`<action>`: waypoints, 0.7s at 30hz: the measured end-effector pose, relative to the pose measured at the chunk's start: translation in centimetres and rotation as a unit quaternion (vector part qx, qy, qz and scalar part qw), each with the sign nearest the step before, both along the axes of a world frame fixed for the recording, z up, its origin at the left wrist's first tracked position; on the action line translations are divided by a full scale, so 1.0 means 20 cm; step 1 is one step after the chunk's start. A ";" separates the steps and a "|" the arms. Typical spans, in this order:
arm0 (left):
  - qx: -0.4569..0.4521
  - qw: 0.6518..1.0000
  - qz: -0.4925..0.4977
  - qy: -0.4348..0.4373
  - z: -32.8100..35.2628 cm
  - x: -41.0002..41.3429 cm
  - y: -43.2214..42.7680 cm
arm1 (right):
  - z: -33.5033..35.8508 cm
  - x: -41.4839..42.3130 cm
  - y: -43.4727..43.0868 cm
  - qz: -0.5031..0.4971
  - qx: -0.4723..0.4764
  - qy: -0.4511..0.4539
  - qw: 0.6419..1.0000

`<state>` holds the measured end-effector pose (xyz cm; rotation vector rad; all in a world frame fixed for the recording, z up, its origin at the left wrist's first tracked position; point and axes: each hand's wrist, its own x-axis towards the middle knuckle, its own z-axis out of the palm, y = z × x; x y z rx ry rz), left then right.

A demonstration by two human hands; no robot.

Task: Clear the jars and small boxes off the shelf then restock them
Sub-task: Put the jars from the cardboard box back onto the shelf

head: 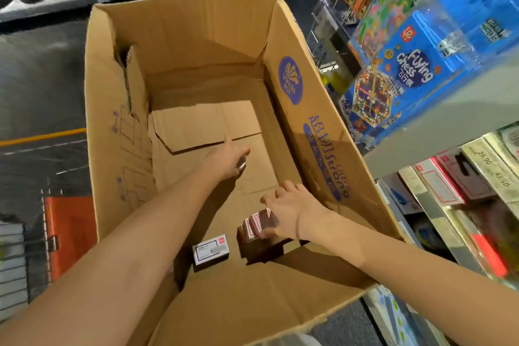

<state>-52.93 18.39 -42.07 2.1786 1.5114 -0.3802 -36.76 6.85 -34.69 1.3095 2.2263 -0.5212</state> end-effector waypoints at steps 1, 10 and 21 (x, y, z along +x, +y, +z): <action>-0.006 1.000 -0.006 0.007 0.03 -0.01 -0.04 | 0.00 -0.01 -0.02 0.005 0.006 0.002 1.000; -0.085 0.995 -0.042 0.031 0.20 -0.04 -0.27 | -0.07 -0.10 -0.09 0.014 0.052 -0.044 0.998; -0.036 0.995 -0.055 0.075 0.35 -0.09 -0.26 | -0.08 -0.21 -0.14 -0.019 0.033 -0.074 0.997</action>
